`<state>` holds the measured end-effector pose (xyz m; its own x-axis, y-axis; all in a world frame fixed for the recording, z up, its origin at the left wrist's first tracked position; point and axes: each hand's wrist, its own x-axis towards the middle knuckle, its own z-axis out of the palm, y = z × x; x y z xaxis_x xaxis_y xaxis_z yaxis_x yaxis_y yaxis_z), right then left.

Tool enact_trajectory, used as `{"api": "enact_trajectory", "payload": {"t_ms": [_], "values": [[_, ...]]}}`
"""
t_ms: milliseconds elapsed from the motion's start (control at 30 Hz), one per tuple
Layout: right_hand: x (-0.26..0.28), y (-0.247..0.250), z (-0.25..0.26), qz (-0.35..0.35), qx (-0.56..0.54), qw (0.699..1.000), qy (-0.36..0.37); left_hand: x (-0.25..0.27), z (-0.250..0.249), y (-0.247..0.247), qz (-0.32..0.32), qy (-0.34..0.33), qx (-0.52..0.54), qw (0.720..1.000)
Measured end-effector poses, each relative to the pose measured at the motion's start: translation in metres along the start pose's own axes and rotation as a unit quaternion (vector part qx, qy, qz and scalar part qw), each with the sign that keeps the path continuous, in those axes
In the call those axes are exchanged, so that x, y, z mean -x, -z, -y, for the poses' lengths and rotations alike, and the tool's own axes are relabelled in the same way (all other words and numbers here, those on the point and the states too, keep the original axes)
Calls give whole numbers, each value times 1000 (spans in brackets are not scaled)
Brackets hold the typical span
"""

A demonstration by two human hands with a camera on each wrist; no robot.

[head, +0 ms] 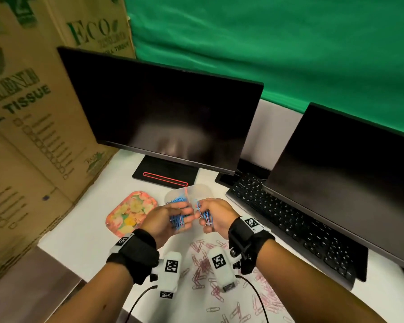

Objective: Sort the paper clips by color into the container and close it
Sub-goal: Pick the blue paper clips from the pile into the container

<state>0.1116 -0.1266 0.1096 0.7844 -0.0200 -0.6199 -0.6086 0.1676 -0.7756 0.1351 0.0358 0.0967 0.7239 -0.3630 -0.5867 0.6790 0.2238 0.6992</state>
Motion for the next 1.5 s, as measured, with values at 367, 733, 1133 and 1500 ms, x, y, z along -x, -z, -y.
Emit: {"api": "enact_trajectory", "payload": {"t_ms": [367, 733, 1133, 1500], "values": [[-20, -14, 8, 2, 68, 997, -24, 4, 19, 25, -37, 28, 29, 998], [-24, -32, 13, 68, 46, 995, -58, -7, 8, 25, -160, -95, -167, 968], [-14, -9, 10, 44, 37, 995, -77, -41, -11, 12, -199, -118, -387, 893], [-19, -11, 1, -57, -11, 998, -38, 2, 23, -14, -114, -143, -466, 866]]}}
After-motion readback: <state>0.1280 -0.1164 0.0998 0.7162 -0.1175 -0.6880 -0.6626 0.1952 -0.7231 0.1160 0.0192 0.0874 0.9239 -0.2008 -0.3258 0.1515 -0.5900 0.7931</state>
